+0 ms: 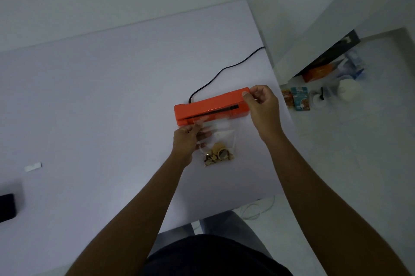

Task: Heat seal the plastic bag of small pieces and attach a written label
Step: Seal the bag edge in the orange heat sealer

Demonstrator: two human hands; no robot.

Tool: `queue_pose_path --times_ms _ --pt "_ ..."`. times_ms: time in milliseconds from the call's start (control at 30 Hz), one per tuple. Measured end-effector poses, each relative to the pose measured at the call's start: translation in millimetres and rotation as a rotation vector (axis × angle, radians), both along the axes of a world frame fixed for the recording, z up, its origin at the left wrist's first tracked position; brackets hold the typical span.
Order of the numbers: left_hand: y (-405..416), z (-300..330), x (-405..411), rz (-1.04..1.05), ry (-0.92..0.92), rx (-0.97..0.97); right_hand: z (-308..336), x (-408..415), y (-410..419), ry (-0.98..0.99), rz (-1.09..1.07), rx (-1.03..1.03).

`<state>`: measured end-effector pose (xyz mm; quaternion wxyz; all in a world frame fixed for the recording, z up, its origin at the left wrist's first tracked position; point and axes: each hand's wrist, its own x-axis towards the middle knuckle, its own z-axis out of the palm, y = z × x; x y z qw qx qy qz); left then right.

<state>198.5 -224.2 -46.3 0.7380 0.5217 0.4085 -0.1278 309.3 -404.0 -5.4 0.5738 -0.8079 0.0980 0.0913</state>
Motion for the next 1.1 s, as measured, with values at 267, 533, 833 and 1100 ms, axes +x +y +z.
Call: queue_pose_path --times_ms 267,533,833,1100 --pt "0.8 0.7 0.2 0.000 0.010 -0.008 -14.0 2.2 -1.8 0.082 -0.040 0.017" --pt "0.5 0.1 0.9 0.008 0.017 -0.005 -21.2 3.3 -1.9 0.133 -0.073 0.051" --pt "1.1 -0.2 2.2 0.015 0.038 -0.015 -30.6 10.9 -9.7 0.258 -0.112 0.057" --pt "0.7 -2.3 0.7 0.006 0.035 -0.012 -30.2 19.8 -19.9 0.513 -0.151 0.122"
